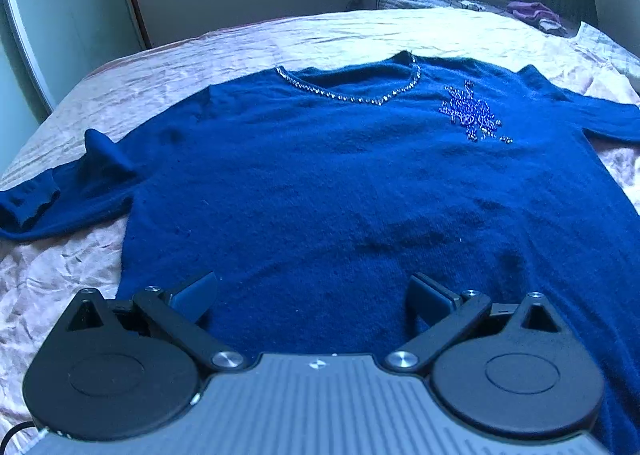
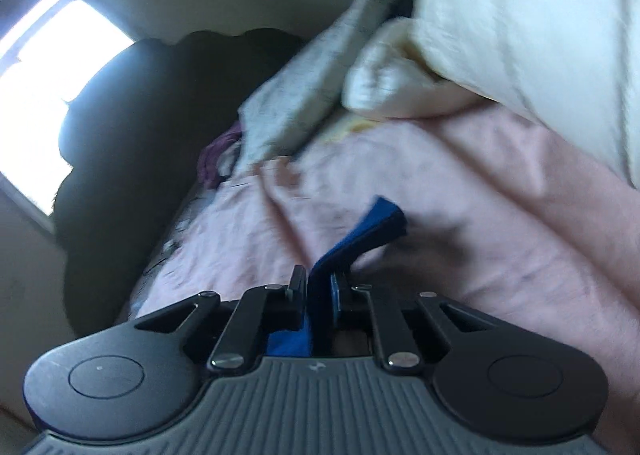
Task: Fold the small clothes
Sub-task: 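Reach the right gripper to the sleeve cuff and close on it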
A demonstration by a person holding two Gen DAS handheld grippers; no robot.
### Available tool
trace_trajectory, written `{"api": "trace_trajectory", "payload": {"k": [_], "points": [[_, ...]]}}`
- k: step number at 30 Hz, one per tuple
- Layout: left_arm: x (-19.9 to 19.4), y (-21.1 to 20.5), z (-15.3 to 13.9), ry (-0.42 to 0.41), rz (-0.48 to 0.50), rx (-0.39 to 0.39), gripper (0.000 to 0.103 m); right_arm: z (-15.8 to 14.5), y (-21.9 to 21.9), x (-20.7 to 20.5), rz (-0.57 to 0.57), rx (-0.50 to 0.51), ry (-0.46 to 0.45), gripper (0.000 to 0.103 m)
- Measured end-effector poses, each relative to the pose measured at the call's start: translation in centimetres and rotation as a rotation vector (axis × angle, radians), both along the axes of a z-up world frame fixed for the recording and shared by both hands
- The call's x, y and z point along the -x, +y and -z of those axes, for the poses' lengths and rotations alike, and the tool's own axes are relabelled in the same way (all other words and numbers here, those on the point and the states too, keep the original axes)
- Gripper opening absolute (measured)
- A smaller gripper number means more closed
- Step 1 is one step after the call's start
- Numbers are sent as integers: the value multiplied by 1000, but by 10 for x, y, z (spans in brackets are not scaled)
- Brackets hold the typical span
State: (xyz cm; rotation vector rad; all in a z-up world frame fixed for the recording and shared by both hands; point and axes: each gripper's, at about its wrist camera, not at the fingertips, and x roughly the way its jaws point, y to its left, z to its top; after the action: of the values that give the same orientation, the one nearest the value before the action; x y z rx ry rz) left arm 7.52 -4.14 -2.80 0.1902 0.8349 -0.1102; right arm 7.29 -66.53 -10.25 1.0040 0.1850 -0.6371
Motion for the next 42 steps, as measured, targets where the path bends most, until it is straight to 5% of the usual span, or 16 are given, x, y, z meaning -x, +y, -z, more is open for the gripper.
{"api": "trace_trajectory", "payload": {"k": [9, 20, 28, 31, 33, 34, 35, 37, 40, 42], "points": [[-1, 8, -9, -27, -11, 50, 102, -50, 74, -37, -257, 154, -39, 12], [-1, 19, -12, -27, -12, 97, 102, -74, 177, -78, -541, 261, -22, 12], [0, 27, -15, -33, -21, 128, 102, -79, 210, -81, -640, 194, -76, 12], [1, 28, -15, -30, -17, 134, 102, -73, 204, -74, -577, 157, -50, 12], [2, 29, -16, -39, -12, 129, 102, -62, 184, -66, -502, 106, -34, 18], [3, 30, -17, -47, -13, 122, 102, -56, 170, -60, -450, 84, -21, 34], [3, 29, -17, -53, -14, 115, 102, -51, 156, -52, -390, 71, 2, 66], [2, 27, -16, -52, -16, 109, 102, -43, 126, -27, -236, 67, 37, 97], [-2, 24, -13, -30, -18, 115, 102, -33, 87, 12, -69, 74, 45, 97], [-5, 20, -10, -14, -10, 108, 102, -19, 61, 28, -36, -9, 7, 97]]}}
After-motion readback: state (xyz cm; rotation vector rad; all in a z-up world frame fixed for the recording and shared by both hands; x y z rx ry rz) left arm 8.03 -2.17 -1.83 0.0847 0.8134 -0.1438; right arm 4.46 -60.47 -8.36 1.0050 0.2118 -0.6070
